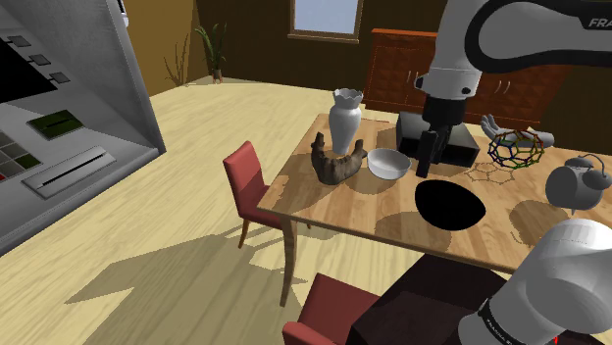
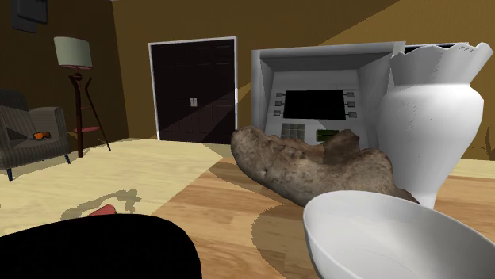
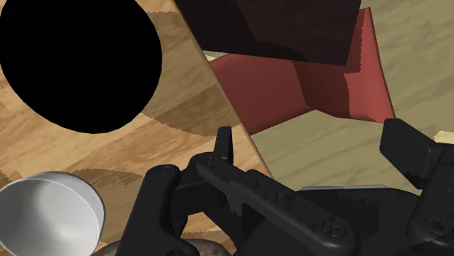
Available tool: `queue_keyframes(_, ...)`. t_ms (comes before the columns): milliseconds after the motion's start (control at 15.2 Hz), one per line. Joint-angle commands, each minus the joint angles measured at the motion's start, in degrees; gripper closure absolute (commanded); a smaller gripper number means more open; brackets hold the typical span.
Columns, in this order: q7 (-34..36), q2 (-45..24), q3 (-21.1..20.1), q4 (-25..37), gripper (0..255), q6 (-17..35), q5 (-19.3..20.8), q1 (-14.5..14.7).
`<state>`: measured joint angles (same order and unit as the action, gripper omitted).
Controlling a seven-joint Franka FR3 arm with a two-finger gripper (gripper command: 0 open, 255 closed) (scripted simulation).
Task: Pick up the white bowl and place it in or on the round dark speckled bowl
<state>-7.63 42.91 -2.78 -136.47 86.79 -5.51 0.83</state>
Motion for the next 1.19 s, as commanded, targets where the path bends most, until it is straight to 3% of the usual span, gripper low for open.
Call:
queue_keyframes(0, 0.0, 0.0, 0.0, 0.0, 0, 0.0, 0.0, 0.0)
queue_keyframes(528, -9.37, -12.68, 6.17, 2.3, 0, 9.01, 5.1, -2.37)
queue_keyframes(1122, -19.07, -30.19, 11.82, 10.69, 0, 17.05, 7.48, -4.41)
